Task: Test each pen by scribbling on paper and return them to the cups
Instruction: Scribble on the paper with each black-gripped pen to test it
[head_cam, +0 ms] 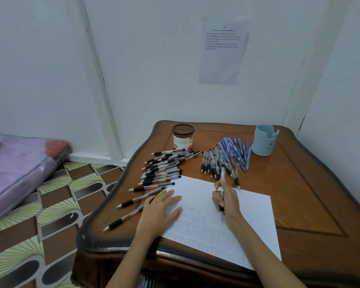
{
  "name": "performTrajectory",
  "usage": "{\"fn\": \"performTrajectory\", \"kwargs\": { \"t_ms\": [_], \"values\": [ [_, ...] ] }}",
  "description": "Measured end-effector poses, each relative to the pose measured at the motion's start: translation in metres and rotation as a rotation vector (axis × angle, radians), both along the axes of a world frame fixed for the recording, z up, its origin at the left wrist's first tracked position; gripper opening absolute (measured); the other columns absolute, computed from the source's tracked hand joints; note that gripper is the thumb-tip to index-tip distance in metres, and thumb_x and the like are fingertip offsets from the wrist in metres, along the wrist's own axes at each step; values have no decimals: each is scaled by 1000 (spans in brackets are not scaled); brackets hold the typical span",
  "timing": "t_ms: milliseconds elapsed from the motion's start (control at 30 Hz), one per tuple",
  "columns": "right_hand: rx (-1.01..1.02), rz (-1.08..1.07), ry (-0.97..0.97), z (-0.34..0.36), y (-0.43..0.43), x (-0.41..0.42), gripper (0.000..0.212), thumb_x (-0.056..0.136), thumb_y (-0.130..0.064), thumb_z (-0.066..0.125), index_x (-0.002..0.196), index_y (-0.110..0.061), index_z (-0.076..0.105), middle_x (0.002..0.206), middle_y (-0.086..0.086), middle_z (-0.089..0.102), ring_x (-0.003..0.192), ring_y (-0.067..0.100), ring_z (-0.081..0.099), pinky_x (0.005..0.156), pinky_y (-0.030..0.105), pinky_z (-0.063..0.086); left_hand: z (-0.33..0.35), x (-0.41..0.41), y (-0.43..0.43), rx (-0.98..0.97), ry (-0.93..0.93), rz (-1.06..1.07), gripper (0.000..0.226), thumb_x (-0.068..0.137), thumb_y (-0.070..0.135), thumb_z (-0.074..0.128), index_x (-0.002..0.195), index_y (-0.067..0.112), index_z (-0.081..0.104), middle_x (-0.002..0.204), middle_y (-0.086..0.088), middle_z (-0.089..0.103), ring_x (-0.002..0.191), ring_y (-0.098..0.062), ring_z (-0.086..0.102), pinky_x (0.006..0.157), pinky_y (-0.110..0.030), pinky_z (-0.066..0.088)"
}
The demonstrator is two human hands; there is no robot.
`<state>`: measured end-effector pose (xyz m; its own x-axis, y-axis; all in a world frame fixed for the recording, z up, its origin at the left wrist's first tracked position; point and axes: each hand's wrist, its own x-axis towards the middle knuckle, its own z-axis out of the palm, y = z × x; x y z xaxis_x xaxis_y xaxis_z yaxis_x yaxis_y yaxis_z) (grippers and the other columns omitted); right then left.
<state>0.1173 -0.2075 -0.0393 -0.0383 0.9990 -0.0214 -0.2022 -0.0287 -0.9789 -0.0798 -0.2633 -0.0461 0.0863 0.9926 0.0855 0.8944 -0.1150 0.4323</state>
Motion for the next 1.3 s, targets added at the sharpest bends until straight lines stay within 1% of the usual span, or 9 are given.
{"fn": "performTrajectory", "kwargs": {
  "t_ms": [200, 433, 567, 633, 700, 767, 967, 1100, 1300],
  "values": [
    [-71, -16, -107, 1, 9, -4, 40, 102, -29, 33, 72, -7, 48, 35, -4, 33, 29, 5, 28, 34, 15, 22, -2, 0, 1, 1, 11, 7, 42, 95, 52, 38, 137, 45, 38, 152, 19, 24, 143, -1, 10, 116, -35, 3],
    [43, -180, -769, 32, 89, 13, 7, 92, -8, 53, 88, -5, 56, 78, 9, 57, 68, 20, 52, 57, 26, 35, -3, 1, 1, 1, -4, 15, 42, 95, 55, 37, 136, 47, 39, 152, 21, 23, 142, 1, 9, 116, -36, 3],
    [41, -132, -1063, 41, 123, 25, 30, 90, -11, 58, 64, -10, 44, 61, 6, 46, 61, 19, 45, 48, 26, 29, -3, -1, 1, 0, -6, 12, 42, 95, 54, 37, 136, 46, 39, 152, 21, 23, 142, 0, 10, 117, -37, 4],
    [70, -138, -1145, 43, 129, 28, 24, 90, -17, 60, 70, -8, 51, 67, 9, 52, 71, 25, 55, 54, 27, 35, -4, -1, 2, 4, -6, 12, 42, 94, 55, 37, 136, 47, 39, 152, 21, 24, 142, 0, 10, 117, -37, 4],
    [129, -168, -1183, 42, 130, 24, 16, 90, -20, 60, 96, -5, 61, 88, 15, 62, 90, 31, 60, 69, 30, 42, -5, -2, 4, 9, -6, 11, 42, 94, 56, 37, 136, 47, 40, 152, 21, 24, 142, 0, 10, 116, -37, 5],
    [204, -153, -1160, 42, 126, 14, 22, 91, -19, 58, 110, -8, 60, 95, 13, 62, 89, 27, 59, 68, 29, 42, -6, -2, 4, 8, -3, 9, 42, 94, 56, 37, 135, 47, 40, 152, 21, 24, 142, -1, 11, 117, -38, 6],
    [466, 160, -1104, 30, 112, -36, 10, 87, -14, 62, 93, -18, 69, 84, -4, 62, 81, 12, 58, 73, 29, 50, -4, -1, 2, 8, -27, 11, 41, 94, 54, 38, 134, 46, 42, 152, 20, 26, 142, -1, 11, 116, -37, 5],
    [501, 421, -1205, 19, 105, -61, 24, 86, -26, 67, 108, -19, 65, 95, -4, 58, 86, 10, 54, 74, 24, 46, -5, -1, 2, 18, -18, 16, 41, 94, 54, 39, 135, 45, 41, 151, 20, 26, 142, 0, 11, 115, -35, 4],
    [462, 326, -1155, 12, 96, -66, 17, 80, -27, 73, 87, -23, 57, 89, -7, 55, 83, 11, 52, 70, 27, 43, -6, -1, 3, 29, -8, 16, 42, 94, 53, 39, 135, 44, 42, 151, 20, 27, 141, -1, 13, 114, -34, 5]
  ]
}}
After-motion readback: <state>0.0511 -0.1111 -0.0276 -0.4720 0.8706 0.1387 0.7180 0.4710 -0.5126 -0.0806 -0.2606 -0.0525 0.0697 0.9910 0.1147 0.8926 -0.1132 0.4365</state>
